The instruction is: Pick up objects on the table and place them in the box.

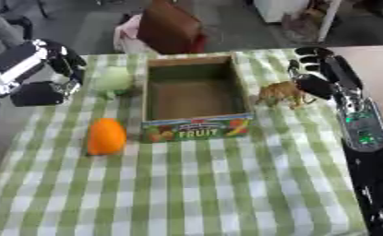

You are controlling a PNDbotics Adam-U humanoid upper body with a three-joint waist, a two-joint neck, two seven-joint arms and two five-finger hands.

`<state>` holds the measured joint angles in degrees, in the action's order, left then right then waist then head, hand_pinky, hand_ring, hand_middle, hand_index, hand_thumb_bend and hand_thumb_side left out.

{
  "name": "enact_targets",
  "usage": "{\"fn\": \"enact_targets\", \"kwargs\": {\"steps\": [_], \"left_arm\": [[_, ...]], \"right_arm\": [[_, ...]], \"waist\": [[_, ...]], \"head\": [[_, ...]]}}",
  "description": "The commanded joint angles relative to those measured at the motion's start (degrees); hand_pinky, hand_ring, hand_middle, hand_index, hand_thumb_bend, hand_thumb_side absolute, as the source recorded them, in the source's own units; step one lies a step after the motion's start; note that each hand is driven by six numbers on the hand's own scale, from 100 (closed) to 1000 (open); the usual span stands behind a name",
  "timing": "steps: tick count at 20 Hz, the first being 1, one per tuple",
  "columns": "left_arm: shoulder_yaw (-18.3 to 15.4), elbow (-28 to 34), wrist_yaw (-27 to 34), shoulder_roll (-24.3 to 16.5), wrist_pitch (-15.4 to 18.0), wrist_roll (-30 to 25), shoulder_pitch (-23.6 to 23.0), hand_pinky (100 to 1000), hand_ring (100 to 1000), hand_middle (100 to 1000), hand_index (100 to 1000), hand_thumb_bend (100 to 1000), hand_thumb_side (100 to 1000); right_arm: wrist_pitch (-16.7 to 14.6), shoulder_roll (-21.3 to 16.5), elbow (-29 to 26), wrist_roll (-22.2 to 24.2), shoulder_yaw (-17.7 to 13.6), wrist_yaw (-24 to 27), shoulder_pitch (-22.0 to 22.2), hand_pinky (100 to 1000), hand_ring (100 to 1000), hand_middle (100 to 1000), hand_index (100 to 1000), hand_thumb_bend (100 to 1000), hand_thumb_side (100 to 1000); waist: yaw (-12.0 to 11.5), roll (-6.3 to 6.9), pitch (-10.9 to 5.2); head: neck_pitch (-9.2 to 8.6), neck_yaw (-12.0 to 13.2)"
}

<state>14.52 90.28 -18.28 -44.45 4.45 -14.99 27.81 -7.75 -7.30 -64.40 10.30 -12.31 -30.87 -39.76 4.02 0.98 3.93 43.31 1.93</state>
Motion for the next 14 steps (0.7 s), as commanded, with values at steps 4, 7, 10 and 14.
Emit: {"fn": "enact_targets", "kwargs": {"steps": [4, 7, 10, 14], "left_arm": [[1.48, -0.94, -2.31, -1.53, 1.62, -3.19, 0.78, 668, 619, 619, 773, 218, 507], [2.58, -2.64, -4.41, -0.91, 2.58, -5.58, 1.14, 670, 623, 623, 778, 276, 482], [3.26, -4.65, -6.88, 0.18, 3.24, -6.61, 1.81, 670, 624, 624, 781, 287, 464], [4.22, -7.50, -10.76, 2.14, 3.74, -5.67, 3.00, 670, 620, 611, 784, 310, 450]], "right_arm": [[-0.08, -0.58, -1.31, 0.06, 0.13, -0.25, -0.74, 834, 840, 806, 806, 100, 298], [-0.10, -0.49, -1.34, 0.09, 0.17, -0.26, -0.73, 834, 840, 805, 806, 100, 299], [-0.11, -0.46, -1.32, 0.14, 0.20, -0.28, -0.66, 834, 840, 804, 805, 100, 299], [-0.16, -0.32, -1.34, 0.22, 0.24, -0.30, -0.59, 834, 841, 804, 805, 100, 300]], "waist": [[0.17, 0.06, -0.57], [0.25, 0.06, -0.56], [0.28, 0.04, -0.54], [0.35, 0.00, -0.53]], "head": [[0.17, -0.07], [0.28, -0.11], [0.41, -0.12], [0.50, -0.13]]}}
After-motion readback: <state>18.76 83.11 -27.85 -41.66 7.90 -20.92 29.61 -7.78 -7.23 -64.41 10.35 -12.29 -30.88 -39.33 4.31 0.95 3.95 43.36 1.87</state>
